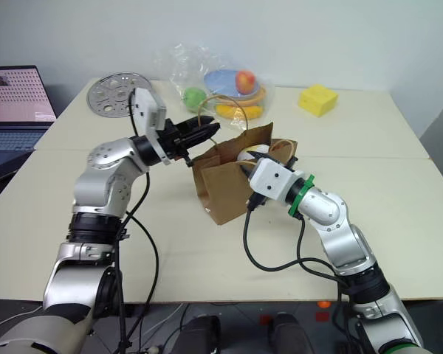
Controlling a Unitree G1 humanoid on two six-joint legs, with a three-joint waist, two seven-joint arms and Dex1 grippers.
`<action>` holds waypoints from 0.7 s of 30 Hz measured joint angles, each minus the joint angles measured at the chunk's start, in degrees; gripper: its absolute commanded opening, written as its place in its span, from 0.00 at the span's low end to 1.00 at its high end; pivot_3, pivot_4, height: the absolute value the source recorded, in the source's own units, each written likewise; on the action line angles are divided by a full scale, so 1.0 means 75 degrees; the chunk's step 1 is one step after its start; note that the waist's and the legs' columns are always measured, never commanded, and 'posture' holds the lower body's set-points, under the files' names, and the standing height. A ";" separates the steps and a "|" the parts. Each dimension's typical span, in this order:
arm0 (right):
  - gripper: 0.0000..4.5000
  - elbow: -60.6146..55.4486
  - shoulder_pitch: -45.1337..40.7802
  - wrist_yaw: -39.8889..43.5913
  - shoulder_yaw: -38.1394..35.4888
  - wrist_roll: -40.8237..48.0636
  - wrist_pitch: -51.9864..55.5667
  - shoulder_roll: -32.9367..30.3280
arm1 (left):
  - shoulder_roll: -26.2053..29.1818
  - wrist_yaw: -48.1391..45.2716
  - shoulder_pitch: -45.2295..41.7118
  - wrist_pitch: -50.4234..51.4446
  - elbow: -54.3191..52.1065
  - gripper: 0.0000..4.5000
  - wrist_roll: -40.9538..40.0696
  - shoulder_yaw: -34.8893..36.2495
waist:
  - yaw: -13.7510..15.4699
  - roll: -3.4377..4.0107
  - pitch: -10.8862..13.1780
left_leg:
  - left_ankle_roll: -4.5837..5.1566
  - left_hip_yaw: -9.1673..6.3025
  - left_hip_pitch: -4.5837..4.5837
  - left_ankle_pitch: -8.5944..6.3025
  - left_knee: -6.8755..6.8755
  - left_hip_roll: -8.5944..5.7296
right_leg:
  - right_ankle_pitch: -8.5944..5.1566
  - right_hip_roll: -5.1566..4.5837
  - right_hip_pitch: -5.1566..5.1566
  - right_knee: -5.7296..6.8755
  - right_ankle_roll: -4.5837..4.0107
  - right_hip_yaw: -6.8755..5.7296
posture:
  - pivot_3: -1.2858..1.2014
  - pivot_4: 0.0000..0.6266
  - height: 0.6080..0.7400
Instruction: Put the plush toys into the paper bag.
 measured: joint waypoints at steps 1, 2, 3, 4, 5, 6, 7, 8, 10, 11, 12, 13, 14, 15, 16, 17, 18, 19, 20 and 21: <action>0.69 -0.0145 0.0024 0.0152 -0.0049 0.0177 0.0020 -0.0090 | 0.0153 0.0018 0.0236 0.0147 -0.0386 0.54 -0.0077 0.0033 | -0.0003 0.0000 0.0000 | 0.0000 0.0000 0.0001 0.0000 0.0000 0.0003 | 0.0000 0.0001 -0.0001 0.0000 0.0000 0.0000 | 0.52 0.24 1.00; 0.76 -0.0333 0.0064 0.0322 -0.0157 0.0372 0.0069 -0.0212 | 0.0335 0.0039 0.0511 0.0340 -0.0782 0.60 -0.0154 0.0083 | -0.0006 0.0000 0.0000 | 0.0000 -0.0001 0.0001 0.0000 -0.0002 0.0004 | 0.0000 0.0001 0.0000 0.0001 0.0000 0.0000 | 0.52 0.24 1.00; 0.86 -0.0523 0.0093 0.0491 -0.0314 0.0570 0.0162 -0.0381 | 0.0502 0.0085 0.0771 0.0568 -0.1100 0.68 -0.0258 0.0190 | -0.0009 0.0000 0.0000 | 0.0000 -0.0001 0.0002 0.0000 -0.0003 0.0007 | 0.0000 0.0002 -0.0001 0.0001 0.0000 -0.0001 | 0.52 0.24 1.00; 0.92 -0.0649 0.0104 0.0599 -0.0419 0.0704 0.0225 -0.0498 | 0.0650 0.0102 0.0948 0.0721 -0.1308 0.74 -0.0310 0.0254 | -0.0015 0.0000 0.0000 | 0.0000 -0.0002 0.0002 0.0000 -0.0003 0.0009 | 0.0000 0.0002 -0.0001 0.0002 0.0000 -0.0002 | 0.52 0.24 1.00; 1.00 -0.0768 0.0118 0.0685 -0.0549 0.0817 0.0298 -0.0605 | 0.0791 0.0104 0.1107 0.0866 -0.1467 0.82 -0.0381 0.0327 | -0.0013 0.0000 0.0000 | 0.0000 -0.0003 0.0005 0.0000 -0.0003 0.0008 | 0.0000 0.0002 0.0000 0.0004 0.0000 -0.0003 | 0.52 0.24 1.00; 1.00 -0.0856 0.0124 0.0795 -0.0605 0.0922 0.0353 -0.0701 | 0.0912 0.0127 0.1243 0.0991 -0.1658 0.88 -0.0429 0.0380 | -0.0011 0.0000 0.0000 | 0.0000 -0.0005 0.0005 0.0000 -0.0002 0.0009 | 0.0000 0.0003 0.0000 0.0004 0.0000 -0.0006 | 0.52 0.24 1.00; 1.00 -0.0937 0.0135 0.0894 -0.0624 0.1053 0.0433 -0.0791 | 0.1016 0.0153 0.1337 0.1114 -0.1823 0.95 -0.0481 0.0404 | -0.0009 0.0000 0.0000 | 0.0000 -0.0005 0.0005 0.0000 -0.0002 0.0008 | -0.0001 0.0002 0.0000 0.0003 -0.0001 -0.0005 | 0.52 0.24 1.00; 1.00 -0.1002 0.0150 0.0982 -0.0656 0.1134 0.0485 -0.0838 | 0.1074 0.0164 0.1399 0.1183 -0.1954 1.00 -0.0532 0.0421 | -0.0008 0.0000 0.0000 | 0.0000 -0.0002 0.0005 0.0000 0.0000 0.0008 | -0.0001 0.0002 0.0001 0.0003 -0.0001 -0.0003 | 0.52 0.24 1.00; 1.00 -0.1201 0.0148 0.1219 -0.0758 0.1619 0.0809 -0.0906 | 0.1204 0.0240 0.1617 0.1365 -0.2321 1.00 -0.0667 0.0565 | -0.0008 0.0000 0.0000 | 0.0000 0.0003 0.0005 0.0000 0.0003 0.0007 | -0.0001 0.0001 0.0002 -0.0001 -0.0001 0.0002 | 0.52 0.24 1.00; 1.00 -0.1410 0.0098 0.1355 -0.0934 0.2135 0.1223 -0.0910 | 0.1339 0.0278 0.1884 0.1460 -0.2553 1.00 -0.0746 0.0692 | -0.0009 0.0000 0.0000 | 0.0000 0.0009 0.0005 0.0000 0.0002 0.0006 | -0.0001 -0.0003 0.0002 -0.0001 -0.0002 0.0007 | 0.52 0.24 1.00; 1.00 -0.1593 0.0048 0.1439 -0.1150 0.2544 0.1559 -0.0930 | 0.1416 0.0308 0.2063 0.1501 -0.2662 1.00 -0.0783 0.0746 | -0.0014 0.0000 0.0000 | 0.0000 0.0010 0.0007 0.0000 0.0002 0.0007 | -0.0001 -0.0006 0.0003 -0.0001 -0.0001 0.0009 | 0.52 0.24 1.00; 1.00 -0.1764 -0.0058 0.1464 -0.1356 0.3024 0.1992 -0.0931 | 0.1465 0.0319 0.2257 0.1528 -0.2781 1.00 -0.0799 0.0803 | -0.0019 0.0000 0.0000 | 0.0000 0.0011 0.0007 0.0000 0.0002 0.0009 | -0.0001 -0.0007 0.0002 -0.0002 -0.0002 0.0009 | 0.52 0.24 1.00; 1.00 -0.1971 -0.0197 0.1443 -0.1620 0.3554 0.2479 -0.0927 | 0.1471 0.0321 0.2456 0.1563 -0.2865 1.00 -0.0818 0.0846 | -0.0016 0.0000 0.0000 | 0.0000 0.0008 0.0007 0.0000 0.0002 0.0010 | -0.0001 -0.0009 0.0003 0.0000 -0.0002 0.0007 | 0.52 0.24 1.00; 1.00 -0.2216 -0.0418 0.1278 -0.1996 0.4539 0.3362 -0.0875 | 0.1474 0.0353 0.2703 0.1595 -0.3012 1.00 -0.0836 0.0884 | -0.0012 0.0000 0.0000 | 0.0000 0.0003 0.0007 0.0000 0.0002 0.0016 | 0.0000 -0.0011 0.0003 0.0001 -0.0003 0.0002 | 0.52 0.24 1.00; 1.00 -0.2412 -0.0594 0.1132 -0.2350 0.5339 0.4049 -0.0896 | 0.1472 0.0380 0.2899 0.1606 -0.3119 1.00 -0.0852 0.0888 | -0.0009 0.0000 0.0000 | 0.0000 -0.0001 0.0007 0.0000 0.0002 0.0024 | -0.0001 -0.0015 0.0005 0.0003 -0.0004 0.0000 | 0.52 0.24 1.00; 1.00 -0.2571 -0.0737 0.0959 -0.2720 0.6137 0.4704 -0.0953 | 0.1462 0.0424 0.3035 0.1606 -0.3193 1.00 -0.0857 0.0892 | -0.0007 0.0000 0.0000 | 0.0000 -0.0003 0.0007 0.0000 0.0001 0.0024 | -0.0001 -0.0015 0.0006 0.0002 -0.0005 -0.0003 | 0.52 0.24 1.00; 1.00 -0.2637 -0.0837 0.0813 -0.2957 0.6746 0.5174 -0.1032 | 0.1434 0.0509 0.3111 0.1599 -0.3236 1.00 -0.0853 0.0900 | 0.0002 0.0000 0.0000 | 0.0000 -0.0005 0.0007 0.0000 0.0001 0.0024 | -0.0006 -0.0018 0.0006 0.0002 -0.0014 -0.0003 | 0.52 0.24 1.00; 1.00 -0.2670 -0.0917 0.0611 -0.3251 0.7481 0.5707 -0.1178 | 0.1366 0.0622 0.3201 0.1572 -0.3329 1.00 -0.0851 0.0913 | 0.0027 0.0000 0.0000 | 0.0000 -0.0009 0.0007 0.0000 0.0001 0.0024 | -0.0014 -0.0026 0.0011 0.0000 -0.0028 -0.0007 | 0.52 0.24 1.00; 1.00 -0.2684 -0.0946 0.0459 -0.3444 0.7927 0.6029 -0.1284 | 0.1319 0.0678 0.3260 0.1549 -0.3394 1.00 -0.0851 0.0914 | 0.0038 -0.0002 -0.0001 | 0.0000 -0.0010 0.0007 0.0000 0.0001 0.0023 | -0.0017 -0.0031 0.0014 -0.0001 -0.0034 -0.0007 | 0.52 0.24 1.00; 1.00 -0.2689 -0.0946 0.0270 -0.3619 0.8396 0.6340 -0.1404 | 0.1285 0.0695 0.3339 0.1490 -0.3467 1.00 -0.0851 0.0905 | 0.0041 -0.0002 -0.0001 | 0.0001 -0.0003 0.0007 0.0000 0.0001 0.0020 | -0.0018 -0.0035 0.0015 -0.0007 -0.0036 -0.0001 | 0.52 0.24 1.00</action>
